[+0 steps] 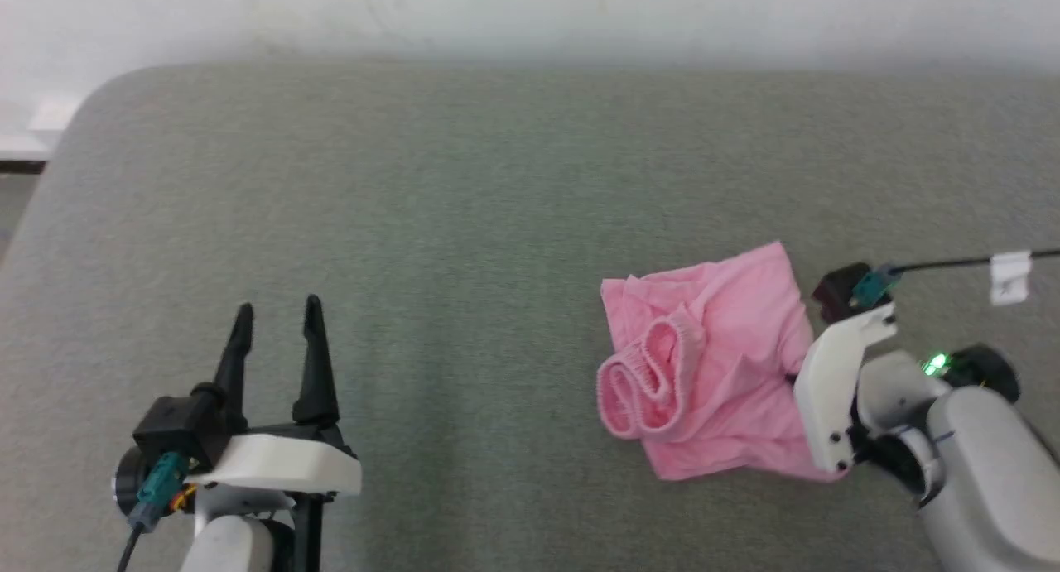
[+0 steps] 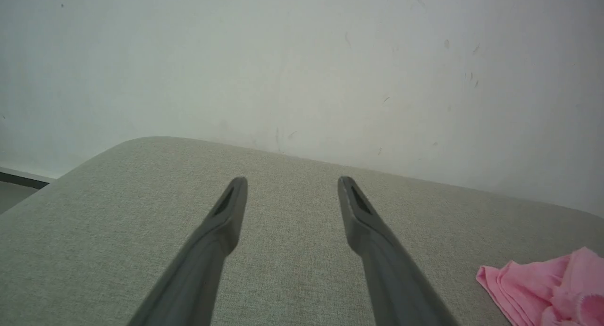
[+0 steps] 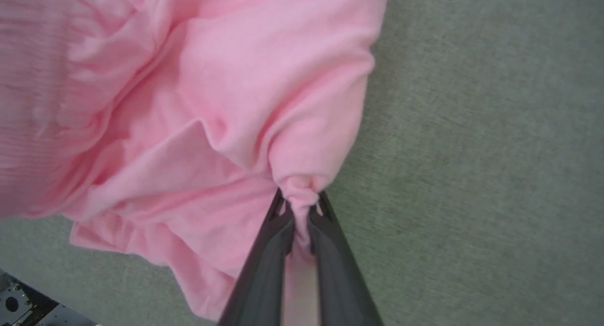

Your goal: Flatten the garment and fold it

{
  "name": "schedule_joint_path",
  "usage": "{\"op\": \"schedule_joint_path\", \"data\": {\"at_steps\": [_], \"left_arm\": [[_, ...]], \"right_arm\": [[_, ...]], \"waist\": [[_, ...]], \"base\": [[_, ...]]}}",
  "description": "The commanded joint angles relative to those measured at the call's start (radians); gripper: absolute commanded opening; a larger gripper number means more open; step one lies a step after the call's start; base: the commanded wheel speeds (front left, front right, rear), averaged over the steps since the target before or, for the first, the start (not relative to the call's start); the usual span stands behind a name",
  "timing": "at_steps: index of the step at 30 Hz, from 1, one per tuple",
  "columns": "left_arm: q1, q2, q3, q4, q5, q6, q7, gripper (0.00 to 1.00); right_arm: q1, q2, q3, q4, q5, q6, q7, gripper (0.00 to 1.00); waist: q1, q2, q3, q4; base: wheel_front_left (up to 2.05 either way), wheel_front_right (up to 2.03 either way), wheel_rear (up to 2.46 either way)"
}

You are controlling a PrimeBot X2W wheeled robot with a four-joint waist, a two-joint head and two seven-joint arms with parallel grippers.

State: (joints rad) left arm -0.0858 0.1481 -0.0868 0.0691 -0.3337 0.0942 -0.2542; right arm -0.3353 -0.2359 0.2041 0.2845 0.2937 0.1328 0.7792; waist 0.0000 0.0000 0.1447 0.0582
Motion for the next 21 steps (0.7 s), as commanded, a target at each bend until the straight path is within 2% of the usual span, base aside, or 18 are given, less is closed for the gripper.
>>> {"op": "schedule_joint_path", "data": {"at_steps": [1,9,15,21], "left_arm": [[0.005,0.008,0.008,-0.01,0.015,0.011,0.003,1.0],[-0.046,0.038,0.014,-0.061,0.074,0.074,0.041,1.0],[-0.104,0.066,0.005,-0.102,0.104,0.085,0.078,1.0],[-0.136,0.097,0.005,-0.151,0.128,0.097,0.122,1.0]], "right_arm": [[-0.026,-0.021,0.007,-0.006,0.012,-0.002,0.002,0.0],[-0.168,-0.134,0.038,0.051,0.087,-0.002,-0.011,0.0],[-0.264,-0.168,-0.04,0.167,0.131,-0.002,-0.058,0.0],[-0.363,-0.204,-0.107,0.277,0.096,-0.002,-0.107,0.0]], "waist": [[0.0,0.0,0.047,-0.088],[0.0,0.0,0.162,-0.269],[0.0,0.0,0.257,-0.34],[0.0,0.0,0.35,-0.381]], "base": [[0.0,0.0,0.0],[0.0,0.0,0.0],[0.0,0.0,0.0],[0.0,0.0,0.0]]}}
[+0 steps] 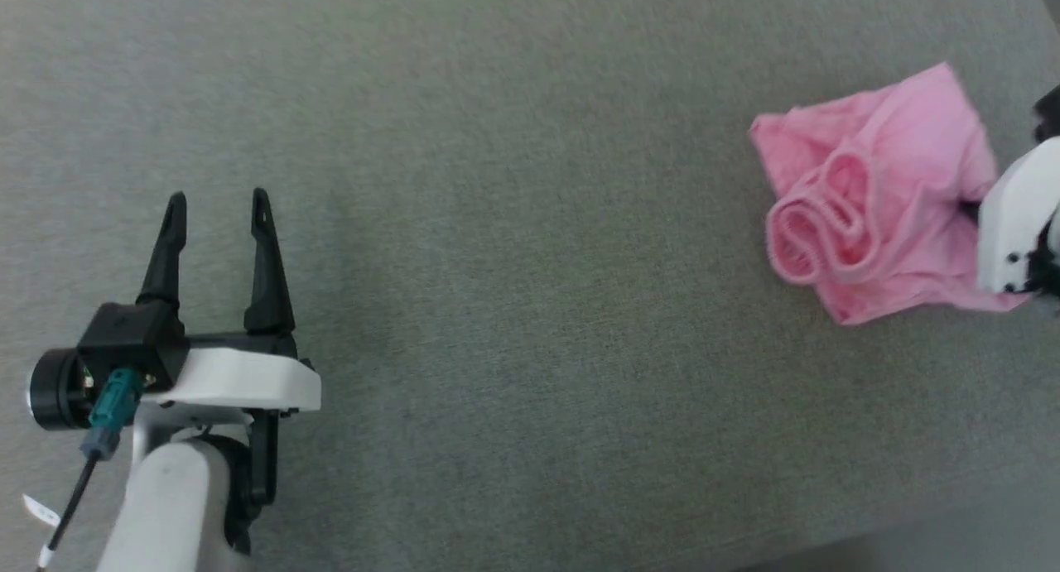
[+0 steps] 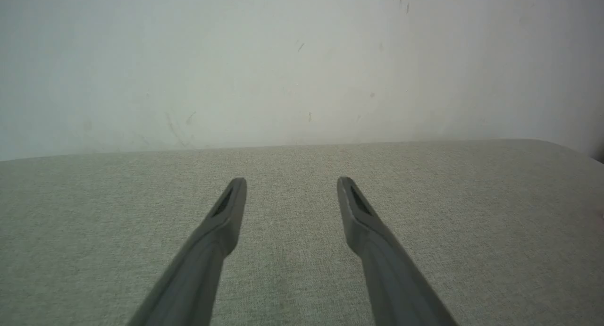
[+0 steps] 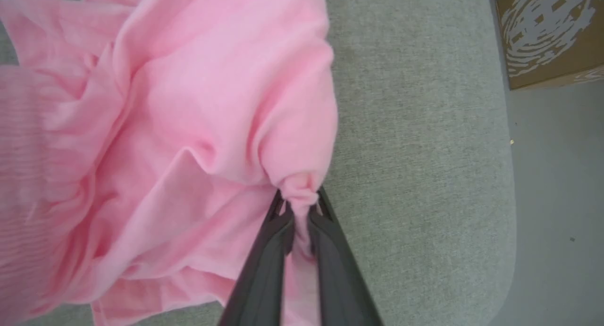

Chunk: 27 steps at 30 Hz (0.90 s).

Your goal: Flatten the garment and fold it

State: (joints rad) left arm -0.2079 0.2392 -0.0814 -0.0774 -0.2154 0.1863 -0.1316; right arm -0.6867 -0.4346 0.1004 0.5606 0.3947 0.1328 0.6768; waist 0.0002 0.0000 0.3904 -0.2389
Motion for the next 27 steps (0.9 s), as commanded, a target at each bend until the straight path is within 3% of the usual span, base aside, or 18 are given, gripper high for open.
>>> {"op": "schedule_joint_path", "data": {"at_steps": [1,9,14,15,16,22,27], "left_arm": [[-0.017,0.011,0.0,-0.013,0.013,0.005,0.007,1.0],[-0.042,0.056,0.004,-0.084,0.043,0.015,0.064,1.0],[-0.039,0.085,0.017,-0.128,0.054,0.022,0.105,1.0],[-0.036,0.09,0.019,-0.135,0.056,0.024,0.112,1.0],[-0.033,0.094,0.02,-0.143,0.057,0.025,0.119,1.0],[-0.021,0.088,0.015,-0.151,0.048,0.03,0.126,1.0],[-0.002,0.056,0.009,-0.101,0.016,0.03,0.08,1.0]], "right_arm": [[-0.028,-0.011,-0.017,0.021,-0.013,-0.002,-0.011,0.0],[-0.145,-0.06,-0.148,0.171,-0.11,-0.002,-0.077,0.0],[-0.204,-0.048,-0.226,0.246,-0.184,-0.002,-0.142,0.0],[-0.213,-0.04,-0.24,0.26,-0.195,-0.002,-0.148,0.43],[-0.22,-0.038,-0.251,0.27,-0.211,-0.002,-0.162,1.0],[-0.247,-0.035,-0.273,0.297,-0.278,-0.002,-0.281,1.0],[-0.245,-0.072,-0.209,0.228,-0.237,-0.002,-0.392,1.0]], "waist": [[-0.0002,0.0,0.116,-0.087],[-0.0002,0.0,0.205,-0.092],[-0.0002,0.0,0.235,-0.099],[-0.0002,0.0,0.237,-0.101],[-0.0002,0.0,0.239,-0.102],[-0.0002,0.0,0.208,-0.089],[-0.0002,0.0,0.111,-0.053]], "base": [[0.0,0.0,0.0],[0.0,0.0,0.0],[0.0,0.0,0.0],[0.0,0.0,0.0],[0.0,0.0,0.0],[0.0,0.0,0.0],[0.0,0.0,0.0]]}}
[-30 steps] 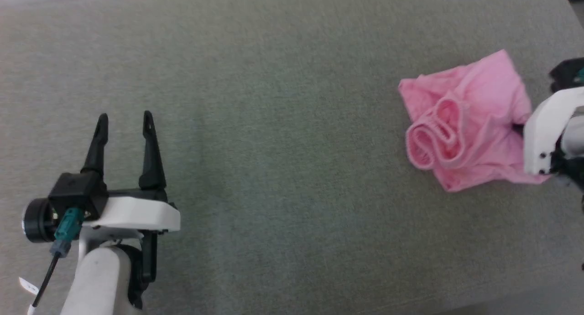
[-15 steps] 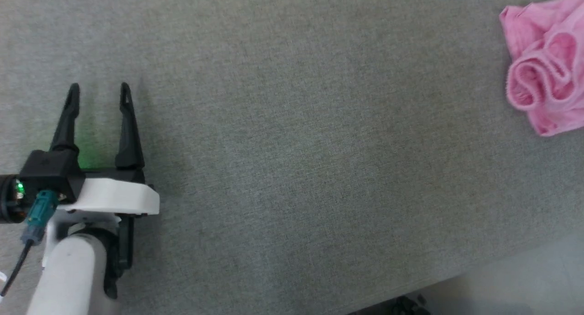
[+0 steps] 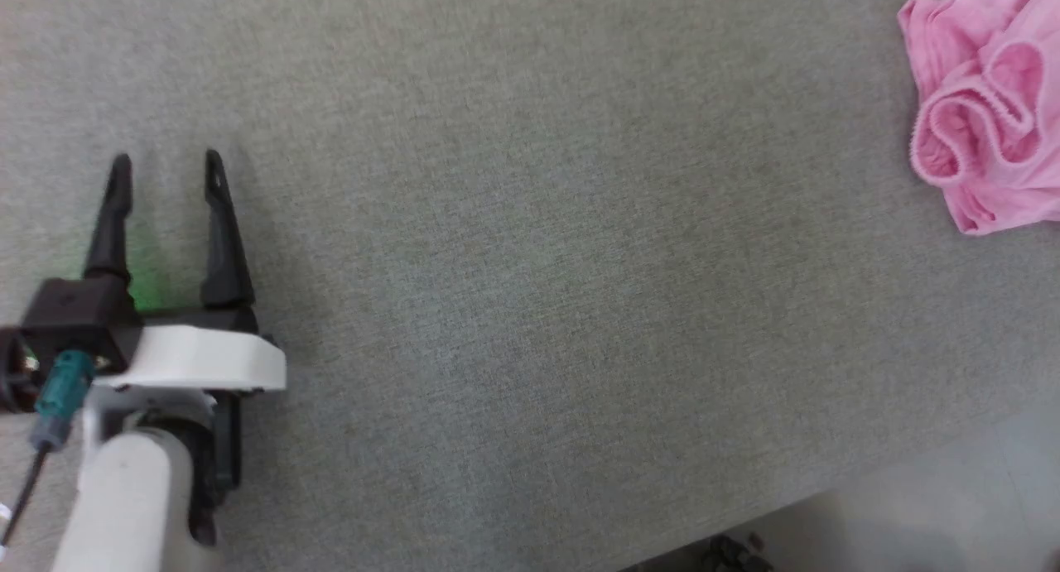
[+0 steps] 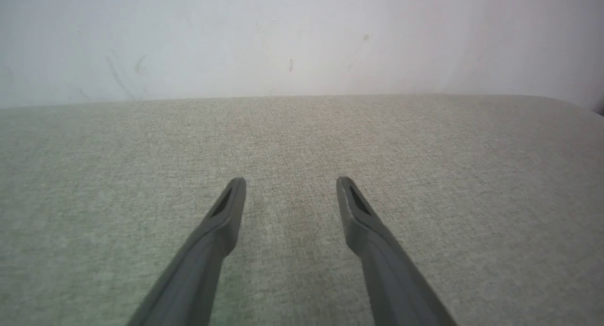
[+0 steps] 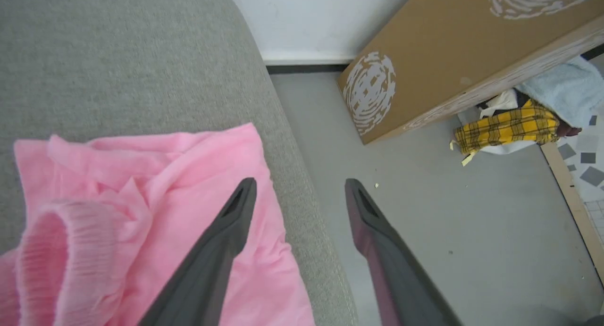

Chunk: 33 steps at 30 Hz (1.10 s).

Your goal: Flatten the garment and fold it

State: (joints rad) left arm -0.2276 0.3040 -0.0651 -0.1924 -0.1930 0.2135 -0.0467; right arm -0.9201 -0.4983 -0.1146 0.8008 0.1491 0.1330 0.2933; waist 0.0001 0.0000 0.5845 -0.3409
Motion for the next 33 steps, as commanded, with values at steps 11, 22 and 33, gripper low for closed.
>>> {"op": "schedule_joint_path", "data": {"at_steps": [11,22,33], "left_arm": [[0.079,-0.075,-0.012,0.129,-0.084,-0.015,-0.114,1.0],[0.128,-0.091,-0.004,0.165,-0.117,-0.017,-0.155,1.0],[0.132,-0.109,-0.033,0.193,-0.13,-0.027,-0.158,1.0]], "right_arm": [[0.107,-0.049,0.119,-0.368,0.224,-0.002,-0.099,1.0],[0.411,0.185,0.0,-0.744,0.328,-0.002,-0.251,1.0],[0.673,0.439,-0.037,-0.849,0.132,-0.002,-0.419,1.0]], "waist": [[-0.0001,0.0,-0.332,0.185],[-0.0001,0.0,-0.494,0.336],[-0.0001,0.0,-0.557,0.391]], "base": [[0.0,0.0,0.0],[0.0,0.0,0.0],[0.0,0.0,0.0]]}}
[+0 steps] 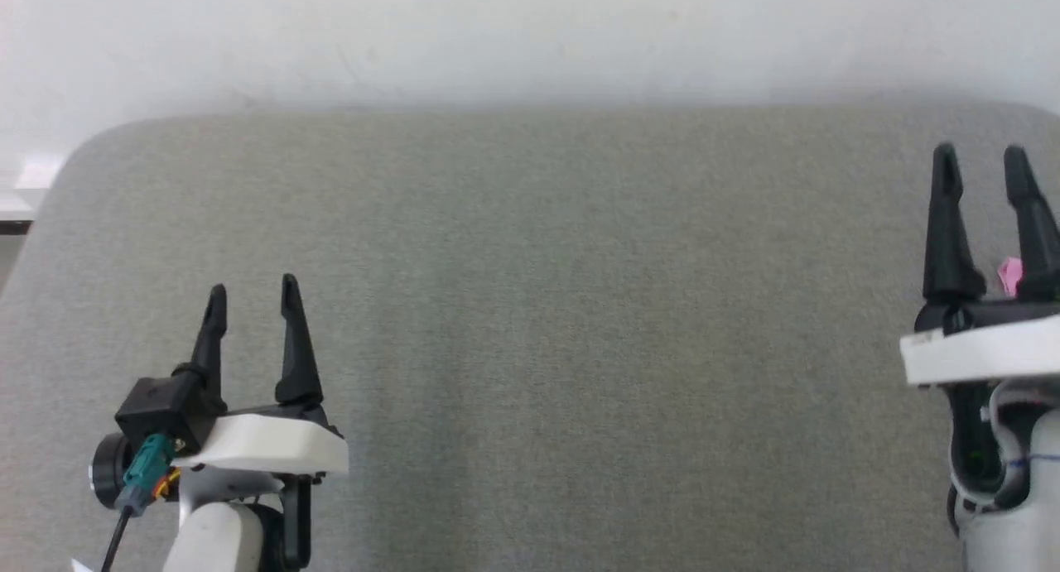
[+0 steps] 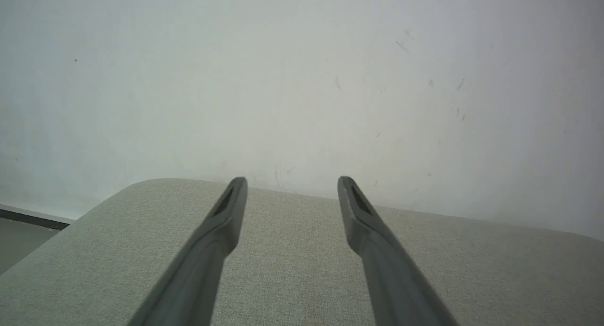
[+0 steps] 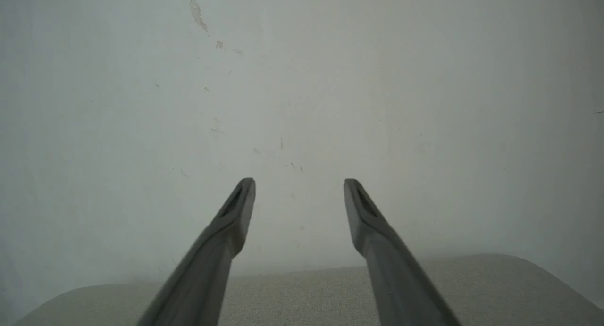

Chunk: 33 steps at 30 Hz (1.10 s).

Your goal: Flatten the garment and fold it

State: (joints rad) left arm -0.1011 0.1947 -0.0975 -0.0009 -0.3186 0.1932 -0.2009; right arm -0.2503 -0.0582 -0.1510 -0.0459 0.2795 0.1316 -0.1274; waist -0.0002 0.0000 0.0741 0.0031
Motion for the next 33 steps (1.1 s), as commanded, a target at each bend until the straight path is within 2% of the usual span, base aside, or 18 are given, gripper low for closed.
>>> {"op": "schedule_joint_path", "data": {"at_steps": [1,10,20,28,33], "left_arm": [[0.005,-0.006,-0.003,0.008,-0.012,-0.01,-0.005,1.0],[0.006,-0.038,-0.024,0.071,-0.017,-0.017,-0.036,1.0],[-0.009,-0.065,-0.018,0.128,-0.008,-0.03,-0.058,1.0],[-0.026,-0.041,-0.059,0.224,-0.009,-0.105,-0.027,1.0],[-0.043,-0.031,-0.065,0.223,-0.001,-0.094,-0.003,1.0]], "right_arm": [[0.02,0.003,0.002,0.005,-0.01,-0.001,-0.014,1.0],[0.118,0.008,0.064,0.132,-0.041,-0.001,-0.105,1.0],[0.21,0.008,0.052,0.216,-0.055,-0.001,-0.131,1.0],[0.237,0.008,0.052,0.238,-0.048,-0.001,-0.134,1.0],[0.248,0.008,0.055,0.236,-0.049,-0.001,-0.134,1.0]], "waist": [[0.0002,0.0,-0.05,0.049],[0.0002,0.0,-0.075,0.067],[0.0002,0.0,-0.085,0.089],[0.0002,0.0,-0.091,0.088],[0.0002,0.0,-0.099,0.092]], "base": [[0.0,0.0,0.0],[0.0,0.0,0.0],[0.0,0.0,0.0],[0.0,0.0,0.0],[0.0,0.0,0.0]]}}
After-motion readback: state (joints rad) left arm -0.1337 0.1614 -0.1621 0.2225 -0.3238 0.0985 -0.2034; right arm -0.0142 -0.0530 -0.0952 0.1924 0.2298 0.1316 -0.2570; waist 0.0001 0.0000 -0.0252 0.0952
